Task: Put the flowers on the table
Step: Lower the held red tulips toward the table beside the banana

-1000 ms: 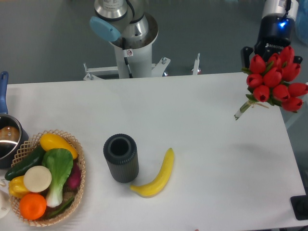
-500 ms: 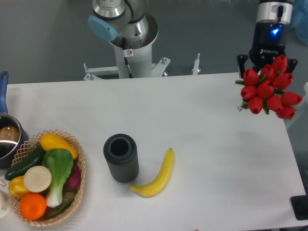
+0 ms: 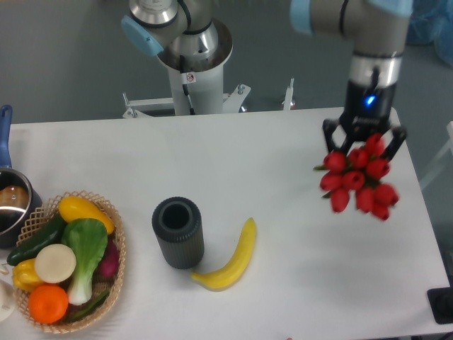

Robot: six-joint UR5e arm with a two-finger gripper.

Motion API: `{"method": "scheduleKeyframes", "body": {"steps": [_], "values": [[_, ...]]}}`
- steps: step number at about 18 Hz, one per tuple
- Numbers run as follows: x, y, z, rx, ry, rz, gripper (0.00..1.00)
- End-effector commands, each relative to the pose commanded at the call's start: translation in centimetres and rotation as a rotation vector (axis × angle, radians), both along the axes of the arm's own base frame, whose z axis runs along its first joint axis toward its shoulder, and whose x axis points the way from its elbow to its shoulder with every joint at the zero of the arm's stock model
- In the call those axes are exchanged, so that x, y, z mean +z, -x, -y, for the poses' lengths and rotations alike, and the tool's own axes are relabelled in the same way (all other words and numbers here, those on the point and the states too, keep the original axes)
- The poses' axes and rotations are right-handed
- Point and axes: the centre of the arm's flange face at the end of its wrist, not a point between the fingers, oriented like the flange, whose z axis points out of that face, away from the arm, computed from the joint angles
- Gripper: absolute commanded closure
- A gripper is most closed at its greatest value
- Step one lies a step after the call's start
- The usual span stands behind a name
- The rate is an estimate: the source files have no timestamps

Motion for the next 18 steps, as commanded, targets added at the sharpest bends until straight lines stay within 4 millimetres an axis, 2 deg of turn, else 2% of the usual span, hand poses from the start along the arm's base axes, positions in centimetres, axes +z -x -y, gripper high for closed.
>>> {"method": "scheduleKeyframes", "body": {"steps": [2, 7, 10, 15, 18], "values": [[-1.2, 0.6, -1.6, -0.001, 0.002, 0.022, 0.49], [-3.7, 2.1, -2.3, 0.000, 0.015, 0.051, 0.49], [-5.9, 2.9, -2.6, 0.002, 0.028, 0.080, 0.49], [-7.6, 3.6, -4.8, -0.017, 0.033, 0.094, 0.49], [-8.7, 3.7, -5.1, -0.024, 0.037, 0.107, 0.49]]}}
